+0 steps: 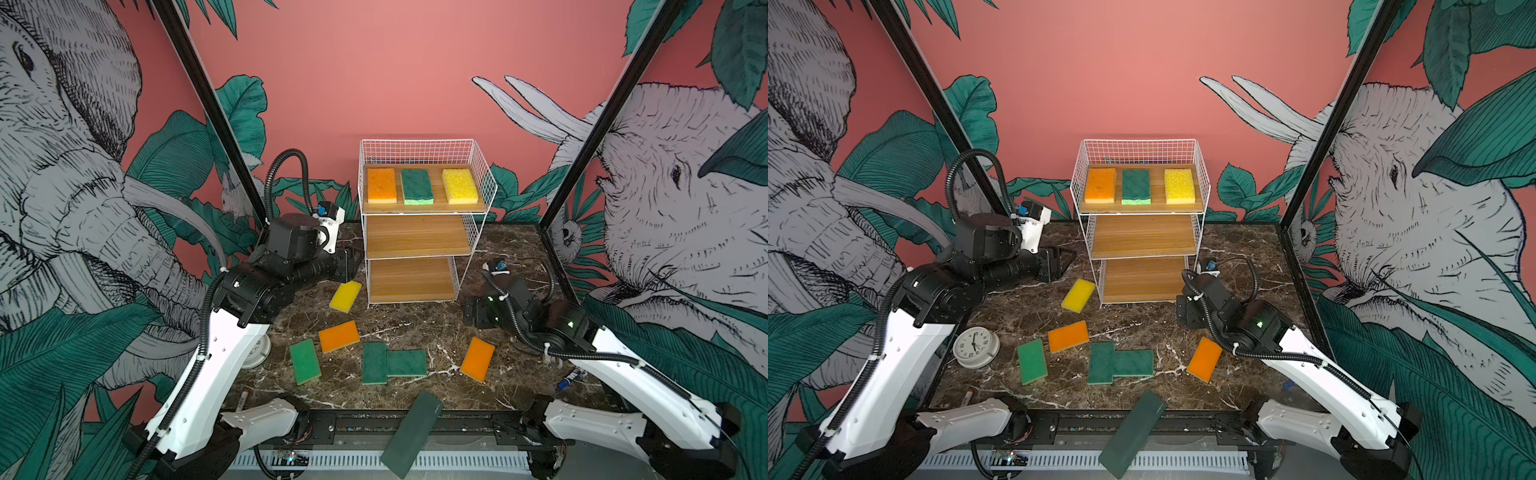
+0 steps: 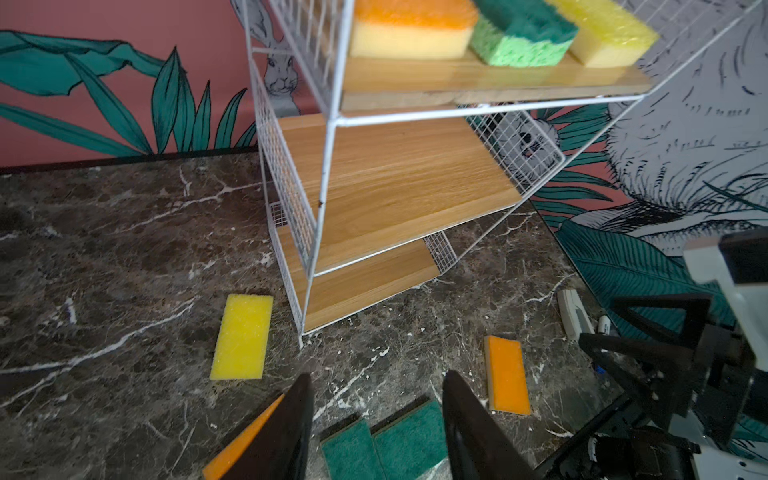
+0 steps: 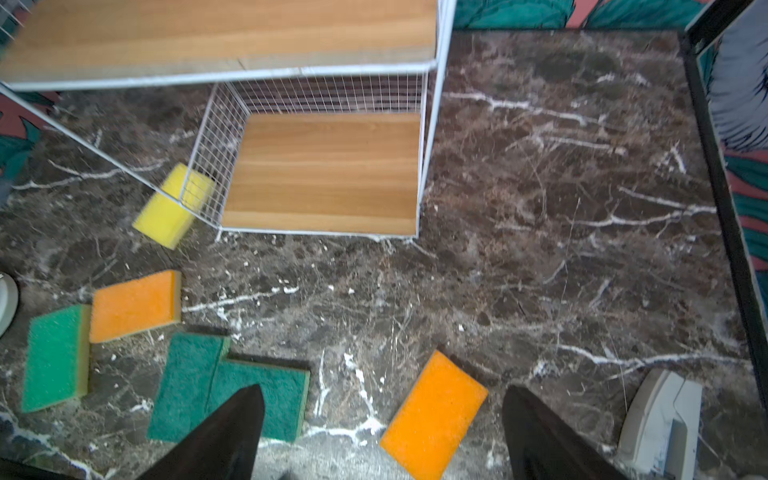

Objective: Arrange cleaning sponges on a shelf
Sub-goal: Move the cleaning sponge to the shelf, then pick up the cleaning sponge from the bottom-right of the table.

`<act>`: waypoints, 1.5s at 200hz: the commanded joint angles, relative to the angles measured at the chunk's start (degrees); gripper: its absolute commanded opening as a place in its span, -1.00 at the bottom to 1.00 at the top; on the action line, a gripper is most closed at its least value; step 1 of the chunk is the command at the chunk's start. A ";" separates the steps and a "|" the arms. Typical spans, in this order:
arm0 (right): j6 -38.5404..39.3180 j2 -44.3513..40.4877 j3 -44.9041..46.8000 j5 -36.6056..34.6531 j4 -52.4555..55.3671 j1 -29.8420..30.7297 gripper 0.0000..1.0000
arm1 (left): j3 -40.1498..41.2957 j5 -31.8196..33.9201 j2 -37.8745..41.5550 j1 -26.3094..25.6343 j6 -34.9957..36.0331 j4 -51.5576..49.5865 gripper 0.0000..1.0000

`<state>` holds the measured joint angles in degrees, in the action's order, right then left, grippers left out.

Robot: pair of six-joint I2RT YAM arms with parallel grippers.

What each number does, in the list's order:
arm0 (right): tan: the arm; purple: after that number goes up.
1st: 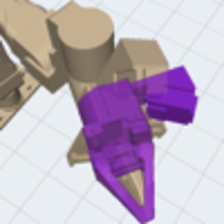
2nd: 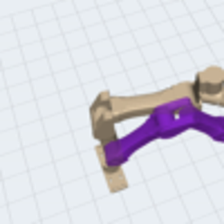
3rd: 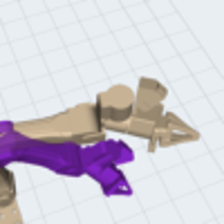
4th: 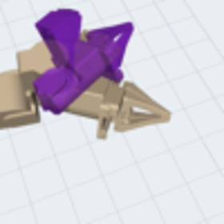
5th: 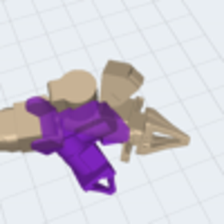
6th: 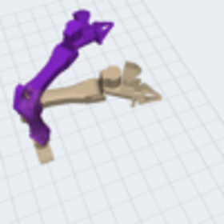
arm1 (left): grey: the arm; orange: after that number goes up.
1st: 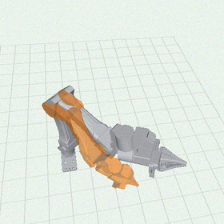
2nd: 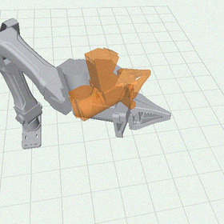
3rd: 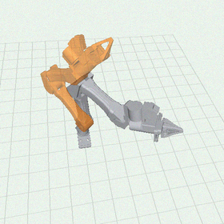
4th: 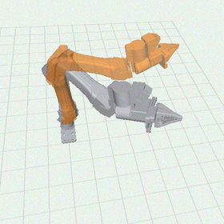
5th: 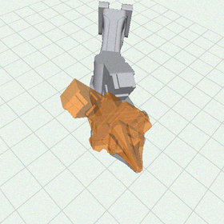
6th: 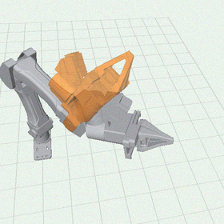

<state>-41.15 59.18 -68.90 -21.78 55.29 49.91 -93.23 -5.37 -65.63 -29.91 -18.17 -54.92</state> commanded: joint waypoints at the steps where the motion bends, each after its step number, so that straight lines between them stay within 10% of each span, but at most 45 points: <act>1: -3.94 -2.17 2.53 0.77 1.29 -0.38 0.86 | 1.50 -3.07 1.90 1.67 -0.37 -1.24 0.05; 300: -29.60 -3.45 32.07 11.63 -4.14 -4.00 0.97 | 25.44 -19.51 -0.46 25.19 -8.78 11.55 0.06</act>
<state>-65.60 55.00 -37.54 -11.68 53.89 46.57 -69.01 -23.22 -65.08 -5.04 -25.69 -45.50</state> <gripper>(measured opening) 0.988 0.528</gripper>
